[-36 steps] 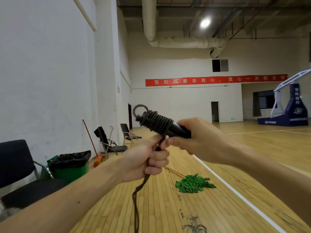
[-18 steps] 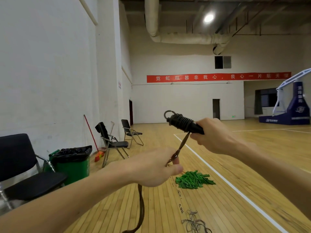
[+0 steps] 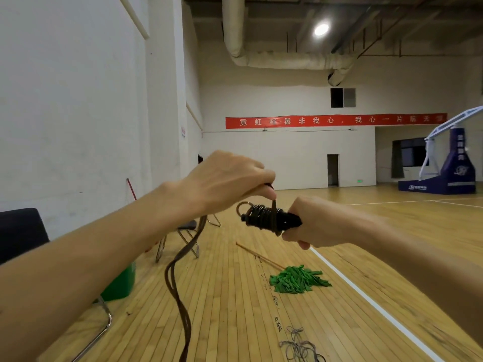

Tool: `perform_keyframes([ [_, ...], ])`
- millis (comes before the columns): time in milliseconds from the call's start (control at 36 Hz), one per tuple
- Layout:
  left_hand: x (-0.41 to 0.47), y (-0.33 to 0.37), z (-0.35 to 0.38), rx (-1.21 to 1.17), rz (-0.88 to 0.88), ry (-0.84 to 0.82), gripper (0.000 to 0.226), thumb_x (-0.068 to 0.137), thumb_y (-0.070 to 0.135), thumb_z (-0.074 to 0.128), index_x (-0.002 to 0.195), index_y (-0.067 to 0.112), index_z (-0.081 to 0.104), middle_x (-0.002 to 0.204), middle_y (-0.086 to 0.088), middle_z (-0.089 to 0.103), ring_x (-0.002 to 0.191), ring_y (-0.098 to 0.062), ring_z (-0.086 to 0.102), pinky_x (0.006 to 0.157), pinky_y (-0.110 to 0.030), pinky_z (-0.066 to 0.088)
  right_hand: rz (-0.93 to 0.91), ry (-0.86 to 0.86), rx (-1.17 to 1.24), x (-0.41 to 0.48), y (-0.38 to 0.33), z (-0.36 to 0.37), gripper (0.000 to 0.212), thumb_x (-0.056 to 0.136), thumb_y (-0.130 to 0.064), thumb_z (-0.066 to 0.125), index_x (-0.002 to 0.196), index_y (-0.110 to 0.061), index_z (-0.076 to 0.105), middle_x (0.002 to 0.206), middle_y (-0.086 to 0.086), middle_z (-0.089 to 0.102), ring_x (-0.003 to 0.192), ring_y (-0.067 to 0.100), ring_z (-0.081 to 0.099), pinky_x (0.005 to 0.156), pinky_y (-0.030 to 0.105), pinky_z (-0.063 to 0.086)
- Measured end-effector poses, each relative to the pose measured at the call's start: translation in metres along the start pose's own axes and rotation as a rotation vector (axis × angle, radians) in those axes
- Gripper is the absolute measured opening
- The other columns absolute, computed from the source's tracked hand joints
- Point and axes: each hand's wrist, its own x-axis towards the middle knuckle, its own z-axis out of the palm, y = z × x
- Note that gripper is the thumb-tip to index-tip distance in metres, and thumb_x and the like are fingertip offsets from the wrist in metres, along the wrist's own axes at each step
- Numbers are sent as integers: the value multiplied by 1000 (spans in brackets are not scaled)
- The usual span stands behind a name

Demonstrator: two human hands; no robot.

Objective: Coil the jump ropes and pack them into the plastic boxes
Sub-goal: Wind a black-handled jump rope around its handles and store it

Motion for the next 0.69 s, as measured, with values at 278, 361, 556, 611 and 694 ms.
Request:
perform_keyframes([
  [278, 2, -19, -1, -273, -245, -152, 53, 76, 71, 49, 69, 18, 54, 58, 11, 48, 51, -6, 43, 50, -16, 30, -235, -115, -57, -26, -31, -7, 26, 99, -32, 63, 74, -25, 60, 66, -7, 62, 47, -3, 51, 50, 13, 36],
  [361, -4, -20, 2, -452, -329, -137, 46, 71, 65, 61, 62, 21, 53, 56, 8, 48, 50, -7, 41, 53, -16, 35, -273, -126, -25, -30, -31, -8, 23, 98, -34, 63, 81, -18, 66, 67, -7, 64, 53, 1, 54, 53, 16, 42],
  [556, -19, -18, 19, -833, -487, -141, 68, 67, 84, 56, 54, 18, 54, 48, 9, 38, 47, -9, 36, 49, -19, 28, -349, -68, 81, -37, -33, -9, 16, 98, -34, 64, 95, -18, 67, 72, -4, 67, 58, 10, 60, 56, 23, 50],
  [611, -21, -16, 23, -959, -518, -184, 78, 64, 89, 55, 60, 11, 63, 49, 6, 46, 44, -10, 40, 44, -15, 30, -376, -51, 149, -38, -34, -10, 12, 97, -32, 65, 92, -22, 65, 71, -5, 67, 59, 9, 62, 60, 27, 54],
  [694, -24, -14, 28, -1087, -539, -199, 66, 66, 87, 55, 64, 23, 71, 50, 3, 57, 43, -9, 50, 41, -18, 34, -385, 10, 234, -38, -34, -11, 10, 96, -30, 66, 90, -23, 64, 72, -3, 69, 60, 6, 64, 65, 29, 57],
])
